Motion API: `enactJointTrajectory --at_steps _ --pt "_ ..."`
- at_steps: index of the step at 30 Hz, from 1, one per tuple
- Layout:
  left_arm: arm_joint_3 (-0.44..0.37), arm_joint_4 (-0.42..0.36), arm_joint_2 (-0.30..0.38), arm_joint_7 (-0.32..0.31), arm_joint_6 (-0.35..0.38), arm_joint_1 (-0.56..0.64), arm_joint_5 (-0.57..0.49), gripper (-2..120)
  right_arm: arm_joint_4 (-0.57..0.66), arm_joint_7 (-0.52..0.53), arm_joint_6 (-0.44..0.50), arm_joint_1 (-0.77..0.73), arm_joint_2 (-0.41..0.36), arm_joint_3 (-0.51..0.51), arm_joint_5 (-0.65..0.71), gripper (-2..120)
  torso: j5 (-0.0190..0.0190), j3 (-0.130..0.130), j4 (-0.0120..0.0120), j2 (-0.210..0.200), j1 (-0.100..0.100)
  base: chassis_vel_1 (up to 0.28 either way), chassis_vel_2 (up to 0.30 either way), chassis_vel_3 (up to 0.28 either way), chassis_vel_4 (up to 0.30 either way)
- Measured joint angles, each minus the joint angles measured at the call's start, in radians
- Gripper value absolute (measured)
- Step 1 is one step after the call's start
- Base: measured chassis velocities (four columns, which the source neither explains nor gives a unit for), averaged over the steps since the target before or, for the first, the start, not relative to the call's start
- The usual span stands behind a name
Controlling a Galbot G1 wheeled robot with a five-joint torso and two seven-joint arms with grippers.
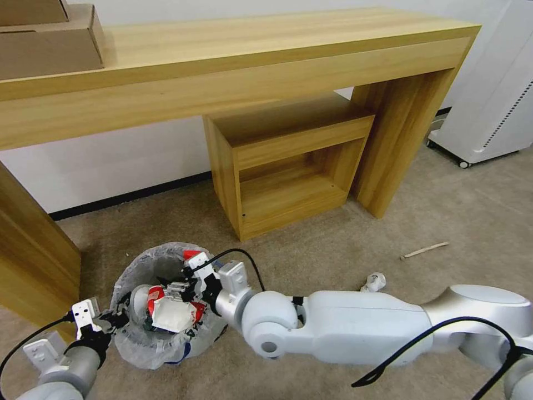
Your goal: Pick up the trash bin and place the garbage on the floor into it.
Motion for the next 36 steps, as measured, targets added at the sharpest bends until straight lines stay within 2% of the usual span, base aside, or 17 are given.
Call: enactJointTrajectory --at_steps 1,2,5,12,15,16,19,21,24,26,28,29,30,33,34,36 --pt "0.0 0.0 0.0 0.0 0.0 0.0 0.0 1 0.0 0.0 0.0 0.0 0.0 0.0 0.0 91 0.0 0.0 0.0 0.0 0.0 0.0 0.0 0.0 0.0" --pt "-0.002 -0.006 -0.001 0.0 0.0 0.005 0.0 1 0.002 -0.017 0.016 -0.011 -0.006 0.014 -0.016 97 0.0 0.0 0.0 0.0 0.0 0.0 0.0 0.0 0.0" --pt "-0.005 -0.014 -0.003 0.0 0.0 0.012 0.001 1 0.009 -0.024 0.026 -0.018 -0.009 0.019 -0.023 100 0.0 0.0 0.0001 0.0 0.0 0.0 0.0 0.0 0.0" --pt "-0.01 -0.036 -0.01 0.0 -0.001 0.031 0.003 1 0.02 -0.093 0.093 -0.064 -0.022 0.074 -0.07 100 -0.0001 0.0 0.0003 0.0 0.0 0.0 0.0 0.0 0.0" --pt "-0.018 -0.051 -0.01 0.0 -0.002 0.045 0.003 1 0.032 -0.129 0.127 -0.112 -0.036 0.172 -0.095 100 0.0 0.0 0.0001 0.0 0.0 0.0 0.0 0.0 0.0" --pt "-0.018 -0.051 -0.01 0.0 -0.002 0.045 0.003 1 0.032 -0.129 0.127 -0.112 -0.036 0.172 -0.095 100 0.0 0.0 0.0001 0.0 0.0 0.0 0.0 0.0 0.0" --pt "-0.029 -0.073 -0.013 0.002 -0.005 0.066 0.003 1 0.045 -0.167 0.154 -0.144 -0.079 0.278 -0.119 100 0.0001 0.0 0.0003 0.0 0.0 0.0 0.0 0.0 0.0" --pt "-0.03 -0.076 -0.013 0.002 -0.005 0.067 0.003 1 0.045 -0.17 0.156 -0.148 -0.084 0.289 -0.121 100 0.0 0.0 0.0003 0.0 0.0 0.0 0.0 0.0 0.0" --pt "-0.033 -0.093 -0.019 0.004 -0.005 0.079 0.006 1 0.054 -0.224 0.173 -0.217 -0.146 0.447 -0.169 100 0.0 0.0 0.0 0.0 0.0 0.0 0.0 0.0 0.0" --pt "-0.033 -0.095 -0.02 0.004 -0.005 0.079 0.006 1 0.055 -0.232 0.175 -0.235 -0.153 0.48 -0.179 100 0.0 0.0 0.0001 0.0 0.0 0.0 0.0 0.0 0.0" --pt "-0.033 -0.099 -0.02 0.004 -0.005 0.076 0.006 1 0.068 -0.252 0.176 -0.302 -0.172 0.605 -0.209 100 0.0004 0.0 0.0003 0.0 0.0 0.0 0.0 0.0 0.0" --pt "-0.03 -0.099 -0.017 0.004 -0.004 0.072 0.006 1 0.089 -0.265 0.175 -0.368 -0.182 0.72 -0.226 100 -0.0002 0.0 0.0002 0.0 0.0 0.0 0.0 0.0 0.0" --pt "-0.03 -0.099 -0.017 0.004 -0.004 0.072 0.006 1 0.089 -0.265 0.175 -0.368 -0.182 0.72 -0.226 100 -0.0002 0.0 0.0002 0.0 0.0 0.0 0.0 0.0 0.0" --pt "-0.023 -0.09 -0.005 0.004 -0.002 0.063 0.005 1 0.123 -0.285 0.169 -0.525 -0.188 0.95 -0.278 100 -0.0001 0.0 -0.0001 0.0 0.0 0.0 0.0 0.0 0.0" --pt "-0.023 -0.09 -0.005 0.004 -0.002 0.063 0.005 1 0.123 -0.285 0.169 -0.525 -0.188 0.95 -0.278 100 -0.0001 0.0 -0.0001 0.0 0.0 0.0 0.0 0.0 0.0" --pt "-0.019 -0.081 0.005 0.004 -0.002 0.059 0.003 1 0.137 -0.293 0.171 -0.643 -0.18 1.078 -0.312 100 0.0006 0.0 0.0 0.0 0.0 0.0 0.0 0.0 0.0"
